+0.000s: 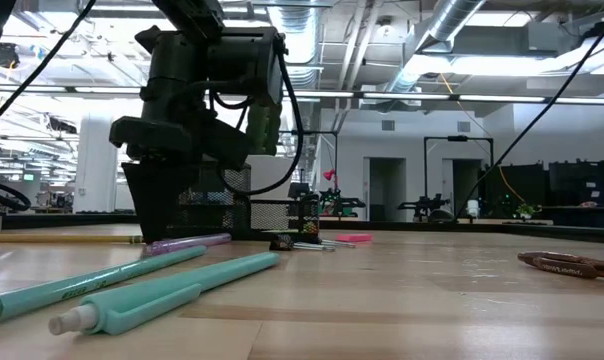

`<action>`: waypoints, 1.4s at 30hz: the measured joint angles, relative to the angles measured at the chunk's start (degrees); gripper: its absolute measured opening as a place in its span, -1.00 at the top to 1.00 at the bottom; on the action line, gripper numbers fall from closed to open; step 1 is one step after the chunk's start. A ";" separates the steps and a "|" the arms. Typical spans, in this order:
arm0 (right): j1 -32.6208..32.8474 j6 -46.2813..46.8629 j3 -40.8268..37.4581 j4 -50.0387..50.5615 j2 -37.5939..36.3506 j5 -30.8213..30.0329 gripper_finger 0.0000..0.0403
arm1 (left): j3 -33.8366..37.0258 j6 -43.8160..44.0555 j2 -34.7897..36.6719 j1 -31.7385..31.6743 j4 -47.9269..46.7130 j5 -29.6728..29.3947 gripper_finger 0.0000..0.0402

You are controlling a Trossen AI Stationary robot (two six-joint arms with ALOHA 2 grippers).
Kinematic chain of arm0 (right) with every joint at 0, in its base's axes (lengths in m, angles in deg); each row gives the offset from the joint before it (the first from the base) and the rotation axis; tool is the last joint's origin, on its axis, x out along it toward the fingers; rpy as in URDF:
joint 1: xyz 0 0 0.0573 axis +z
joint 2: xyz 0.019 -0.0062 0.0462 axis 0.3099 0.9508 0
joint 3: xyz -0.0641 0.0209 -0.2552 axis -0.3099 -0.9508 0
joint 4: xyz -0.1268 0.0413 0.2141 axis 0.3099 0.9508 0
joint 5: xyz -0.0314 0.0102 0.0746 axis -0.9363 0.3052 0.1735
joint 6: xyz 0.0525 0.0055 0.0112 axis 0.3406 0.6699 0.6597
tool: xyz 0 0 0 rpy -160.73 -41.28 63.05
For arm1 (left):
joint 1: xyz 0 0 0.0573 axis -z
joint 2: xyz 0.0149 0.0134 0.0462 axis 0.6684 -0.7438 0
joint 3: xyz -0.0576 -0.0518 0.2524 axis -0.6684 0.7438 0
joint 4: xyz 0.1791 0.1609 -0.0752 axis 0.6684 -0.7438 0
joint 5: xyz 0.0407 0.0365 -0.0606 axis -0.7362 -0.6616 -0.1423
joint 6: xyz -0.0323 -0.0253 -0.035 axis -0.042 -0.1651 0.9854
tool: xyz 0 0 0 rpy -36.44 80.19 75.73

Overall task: Pick and place office supplies into organizer
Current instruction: Put the orange pencil into the black mesh organizer

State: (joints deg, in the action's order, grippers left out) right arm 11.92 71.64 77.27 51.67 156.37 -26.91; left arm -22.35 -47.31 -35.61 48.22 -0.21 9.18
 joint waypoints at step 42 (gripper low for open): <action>0.00 1.92 0.00 -2.77 -0.01 0.07 0.68 | -52.12 24.83 6.33 2.07 -25.81 -65.30 1.00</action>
State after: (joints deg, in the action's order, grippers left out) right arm 11.92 73.55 77.27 48.90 156.36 -26.84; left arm -74.47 -22.48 -29.28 50.29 -26.02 -56.12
